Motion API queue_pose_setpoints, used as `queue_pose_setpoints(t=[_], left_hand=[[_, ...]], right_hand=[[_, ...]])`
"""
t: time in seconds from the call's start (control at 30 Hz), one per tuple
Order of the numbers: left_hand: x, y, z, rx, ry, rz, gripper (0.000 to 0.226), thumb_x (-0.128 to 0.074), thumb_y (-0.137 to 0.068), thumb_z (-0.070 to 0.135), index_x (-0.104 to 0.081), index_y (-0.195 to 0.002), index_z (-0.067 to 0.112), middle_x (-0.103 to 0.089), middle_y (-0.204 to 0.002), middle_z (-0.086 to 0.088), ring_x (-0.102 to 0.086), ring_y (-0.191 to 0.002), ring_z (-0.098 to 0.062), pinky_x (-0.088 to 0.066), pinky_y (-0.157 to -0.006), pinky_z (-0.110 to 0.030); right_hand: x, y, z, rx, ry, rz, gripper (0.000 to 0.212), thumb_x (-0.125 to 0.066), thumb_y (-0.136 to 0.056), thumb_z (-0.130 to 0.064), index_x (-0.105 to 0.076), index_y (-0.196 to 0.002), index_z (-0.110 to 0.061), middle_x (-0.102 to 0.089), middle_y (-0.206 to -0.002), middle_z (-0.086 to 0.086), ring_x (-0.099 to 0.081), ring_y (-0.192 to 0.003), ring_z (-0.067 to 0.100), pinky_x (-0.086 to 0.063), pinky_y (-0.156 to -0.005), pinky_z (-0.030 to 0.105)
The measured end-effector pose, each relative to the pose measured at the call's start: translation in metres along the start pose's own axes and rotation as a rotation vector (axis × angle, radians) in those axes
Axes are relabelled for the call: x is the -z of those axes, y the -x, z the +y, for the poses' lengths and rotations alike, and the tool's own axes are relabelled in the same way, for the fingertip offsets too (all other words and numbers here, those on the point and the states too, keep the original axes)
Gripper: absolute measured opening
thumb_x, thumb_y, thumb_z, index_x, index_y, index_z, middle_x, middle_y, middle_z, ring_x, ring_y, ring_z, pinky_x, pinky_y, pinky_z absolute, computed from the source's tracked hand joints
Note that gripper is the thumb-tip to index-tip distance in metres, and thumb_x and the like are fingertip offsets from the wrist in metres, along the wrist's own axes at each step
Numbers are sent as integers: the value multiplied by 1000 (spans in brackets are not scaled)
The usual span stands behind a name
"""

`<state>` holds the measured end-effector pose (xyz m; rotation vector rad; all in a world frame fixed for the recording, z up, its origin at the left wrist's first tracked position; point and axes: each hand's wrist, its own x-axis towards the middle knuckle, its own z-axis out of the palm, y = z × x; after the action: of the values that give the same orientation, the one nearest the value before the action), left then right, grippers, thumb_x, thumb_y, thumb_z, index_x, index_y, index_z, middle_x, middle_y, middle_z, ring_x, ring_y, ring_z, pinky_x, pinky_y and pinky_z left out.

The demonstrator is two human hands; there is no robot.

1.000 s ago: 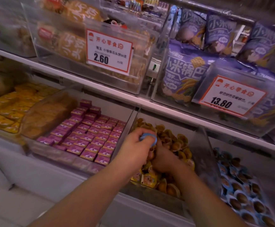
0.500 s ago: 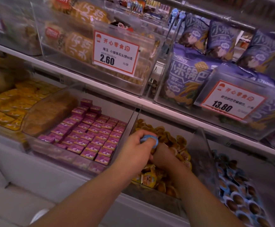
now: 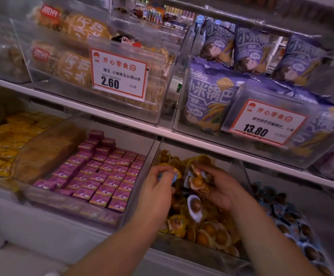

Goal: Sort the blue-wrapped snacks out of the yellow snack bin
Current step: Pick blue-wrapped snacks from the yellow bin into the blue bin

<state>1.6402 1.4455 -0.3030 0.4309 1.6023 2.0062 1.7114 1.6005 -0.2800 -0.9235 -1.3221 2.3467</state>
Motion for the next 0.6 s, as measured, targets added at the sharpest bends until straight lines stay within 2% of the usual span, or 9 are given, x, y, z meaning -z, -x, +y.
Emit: queue_pose_setpoints(t=[0.1, 0.2, 0.3, 0.37, 0.47, 0.53, 0.6], left_hand=[[2, -3, -4, -47, -96, -82, 27, -59, -68, 60, -63, -92, 46, -65, -88, 8, -61, -73, -10, -42, -58, -26], [6, -8, -9, -202, -469, -148, 38, -59, -71, 65, -58, -102, 44, -63, -92, 17, -60, -81, -1, -47, -66, -22], [7, -12, -11, -331, -718, -159, 22, -67, -82, 47, -59, -102, 41, -61, -97, 15, -59, -83, 2, -40, -61, -6], [7, -13, -13, -371, -811, -183, 14, -68, -84, 40, -61, -95, 39, -60, -96, 15, -58, -81, 3, -39, -59, -5], [6, -13, -14, -424, -864, -182, 12, -70, -82, 30, -60, -82, 38, -58, -93, 17, -56, -83, 3, -39, -62, -6], [5, -14, -14, -463, -847, -175, 23, -65, -80, 16, -58, -73, 37, -57, -90, 16, -56, -84, 1, -41, -65, -12], [2, -15, -12, -466, -824, -193, 23, -59, -77, 14, -59, -69, 35, -58, -88, 13, -57, -81, -2, -45, -72, -23]], right_hand=[[5, 18, -8, 12, 6, -9, 22, -69, -77, -19, -74, -85, 2, -70, -93, 20, -67, -88, 31, -55, -84, 43], [10, 37, 1, -32, 83, -15, 29, -67, -82, -14, -74, -105, 2, -71, -110, 22, -71, -100, 33, -58, -86, 43], [14, 50, 19, 28, 253, 35, 26, -62, -87, -4, -72, -112, -2, -73, -108, 20, -71, -101, 32, -57, -89, 42], [17, 56, 24, 137, 485, 136, 28, -62, -89, -4, -74, -111, -17, -75, -105, 11, -71, -100, 24, -55, -91, 33], [25, 63, 18, 310, 1002, 144, 30, -63, -90, -14, -66, -101, -42, -68, -97, -17, -63, -84, -11, -45, -69, 2], [32, 64, 18, 381, 1181, 151, 28, -62, -90, -22, -64, -101, -48, -62, -94, -27, -58, -76, -17, -42, -62, -1], [35, 63, 21, 515, 1297, 242, 28, -61, -91, -23, -69, -112, -39, -62, -84, -25, -57, -68, -12, -41, -59, -1]])
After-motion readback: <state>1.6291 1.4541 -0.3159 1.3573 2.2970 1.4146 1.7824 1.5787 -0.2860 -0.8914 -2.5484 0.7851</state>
